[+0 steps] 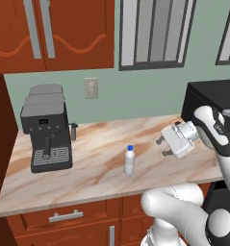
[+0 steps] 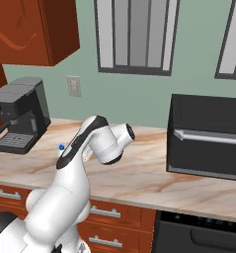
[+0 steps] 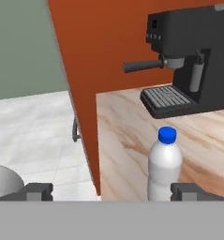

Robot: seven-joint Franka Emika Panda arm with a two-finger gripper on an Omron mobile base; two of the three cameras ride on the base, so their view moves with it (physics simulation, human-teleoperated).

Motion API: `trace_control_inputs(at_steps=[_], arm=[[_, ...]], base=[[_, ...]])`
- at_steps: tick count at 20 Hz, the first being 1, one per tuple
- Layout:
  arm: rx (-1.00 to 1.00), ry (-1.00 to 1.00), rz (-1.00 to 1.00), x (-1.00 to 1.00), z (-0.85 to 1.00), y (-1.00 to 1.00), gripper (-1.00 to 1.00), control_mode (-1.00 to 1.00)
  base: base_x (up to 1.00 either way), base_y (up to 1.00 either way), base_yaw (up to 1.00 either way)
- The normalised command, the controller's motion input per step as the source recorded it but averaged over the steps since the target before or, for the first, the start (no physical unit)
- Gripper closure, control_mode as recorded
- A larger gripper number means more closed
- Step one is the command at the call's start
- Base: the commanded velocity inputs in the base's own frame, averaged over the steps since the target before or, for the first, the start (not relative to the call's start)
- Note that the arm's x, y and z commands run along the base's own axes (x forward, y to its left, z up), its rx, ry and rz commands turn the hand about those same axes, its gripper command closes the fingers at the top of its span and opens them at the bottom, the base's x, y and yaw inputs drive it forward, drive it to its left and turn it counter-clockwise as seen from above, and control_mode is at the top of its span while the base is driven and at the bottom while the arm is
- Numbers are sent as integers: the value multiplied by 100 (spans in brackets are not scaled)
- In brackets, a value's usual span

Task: Place the drinks on the dining counter in a tight cluster.

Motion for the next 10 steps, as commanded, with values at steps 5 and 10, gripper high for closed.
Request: trace_control_inputs(at_steps=[5,10], arm=[[2,-15,17,-5,-13,14,-100,-100],[0,-14,-1,-9,-29,23,-100,-100]], base=[[0,0,0],[0,0,0]])
